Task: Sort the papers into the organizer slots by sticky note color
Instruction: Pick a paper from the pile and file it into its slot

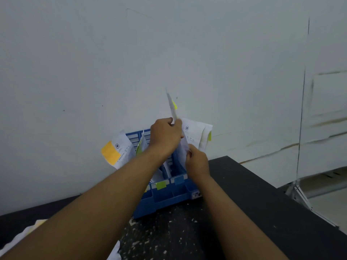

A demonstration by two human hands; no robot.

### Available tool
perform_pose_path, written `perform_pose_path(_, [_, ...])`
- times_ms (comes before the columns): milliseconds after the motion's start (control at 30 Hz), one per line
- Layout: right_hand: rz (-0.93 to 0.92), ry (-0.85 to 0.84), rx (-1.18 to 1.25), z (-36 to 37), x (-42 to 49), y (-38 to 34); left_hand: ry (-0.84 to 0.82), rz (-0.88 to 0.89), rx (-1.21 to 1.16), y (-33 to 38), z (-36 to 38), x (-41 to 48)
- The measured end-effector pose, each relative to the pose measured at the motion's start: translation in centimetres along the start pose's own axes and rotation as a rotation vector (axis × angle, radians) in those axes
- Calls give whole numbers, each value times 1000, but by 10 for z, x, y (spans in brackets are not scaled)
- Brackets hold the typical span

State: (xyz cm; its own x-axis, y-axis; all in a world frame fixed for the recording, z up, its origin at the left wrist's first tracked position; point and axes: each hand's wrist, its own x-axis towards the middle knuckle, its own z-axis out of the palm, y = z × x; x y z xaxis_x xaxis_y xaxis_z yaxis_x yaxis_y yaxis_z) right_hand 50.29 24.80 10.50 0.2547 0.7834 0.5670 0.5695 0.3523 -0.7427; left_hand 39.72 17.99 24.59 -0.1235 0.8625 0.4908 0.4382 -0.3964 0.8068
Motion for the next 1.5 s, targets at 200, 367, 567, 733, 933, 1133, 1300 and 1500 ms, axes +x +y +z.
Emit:
perform_pose_path(200, [160, -92, -25, 18, 16, 21, -62, -52, 32, -42, 9, -15])
perform_pose_path(367, [288, -131, -21, 28, 17, 21, -66, -90, 60, -78, -8, -36])
perform_pose_path(567, [314, -74, -26, 39, 1, 11, -101, -120, 137, -108, -46, -55])
perform_pose_path(733, [276, 92, -8, 32, -27, 1, -70, -124, 121, -122, -73, -79])
perform_pose_path(933, [145, 94, -215, 43, -103, -33, 21, -160, 218, -159, -121, -135])
perform_pose_path(1133, [-17, -166, -181, 77, -196, -73, 96, -223, 339, -203, -184, -210])
perform_pose_path(1300, [-102, -345, -76, 110, -260, -103, 151, -299, 485, -241, -245, -261])
perform_pose_path(1500, [-169, -560, -126, 141, -311, -133, 210, -379, 681, -275, -317, -299])
